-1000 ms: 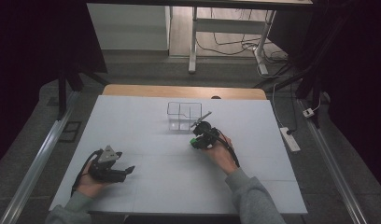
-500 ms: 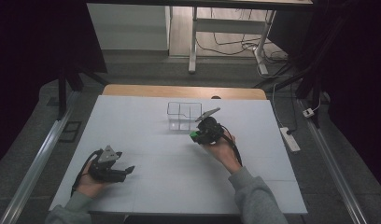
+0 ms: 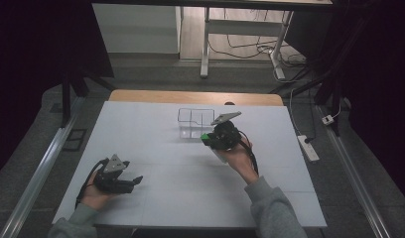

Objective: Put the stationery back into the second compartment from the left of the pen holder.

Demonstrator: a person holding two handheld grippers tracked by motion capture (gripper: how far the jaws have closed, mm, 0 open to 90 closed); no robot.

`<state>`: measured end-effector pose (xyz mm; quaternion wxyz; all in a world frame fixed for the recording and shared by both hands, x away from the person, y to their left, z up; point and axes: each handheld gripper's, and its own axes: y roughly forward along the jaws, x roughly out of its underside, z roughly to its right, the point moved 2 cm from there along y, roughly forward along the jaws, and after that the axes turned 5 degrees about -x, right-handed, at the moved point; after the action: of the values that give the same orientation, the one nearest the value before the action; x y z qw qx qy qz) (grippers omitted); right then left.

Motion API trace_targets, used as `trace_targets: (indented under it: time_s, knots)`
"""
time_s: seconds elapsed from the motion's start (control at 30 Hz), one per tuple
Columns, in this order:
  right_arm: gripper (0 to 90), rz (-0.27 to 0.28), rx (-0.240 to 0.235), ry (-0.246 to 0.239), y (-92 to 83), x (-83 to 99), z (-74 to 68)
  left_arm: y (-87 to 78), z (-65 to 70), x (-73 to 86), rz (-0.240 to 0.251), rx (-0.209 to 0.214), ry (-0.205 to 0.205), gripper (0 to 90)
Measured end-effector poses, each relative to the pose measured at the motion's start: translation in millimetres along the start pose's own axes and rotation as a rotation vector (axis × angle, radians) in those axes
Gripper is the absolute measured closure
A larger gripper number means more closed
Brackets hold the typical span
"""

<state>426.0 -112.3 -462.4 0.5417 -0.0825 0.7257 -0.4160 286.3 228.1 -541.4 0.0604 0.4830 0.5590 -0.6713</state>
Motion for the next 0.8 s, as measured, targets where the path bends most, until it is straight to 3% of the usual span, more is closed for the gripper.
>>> trace_targets:
  time_s: [0.37,0.53,0.8]
  knots:
    - [66.4,0.145,0.005,-0.002,-23.6,-10.4,-3.0,-0.3,-0.1,0.0,0.002,-0.002,0.0,23.4]
    - [66.5,0.245,-0.019,0.023,-36.5,-15.4,-1.6,-0.3,0.3,-0.2,0.002,-0.002,0.0,23.3]
    - [66.4,0.297,-0.022,0.036,-42.5,-23.1,0.6,-0.3,-0.3,-0.7,0.005,-0.005,-0.004,23.4]
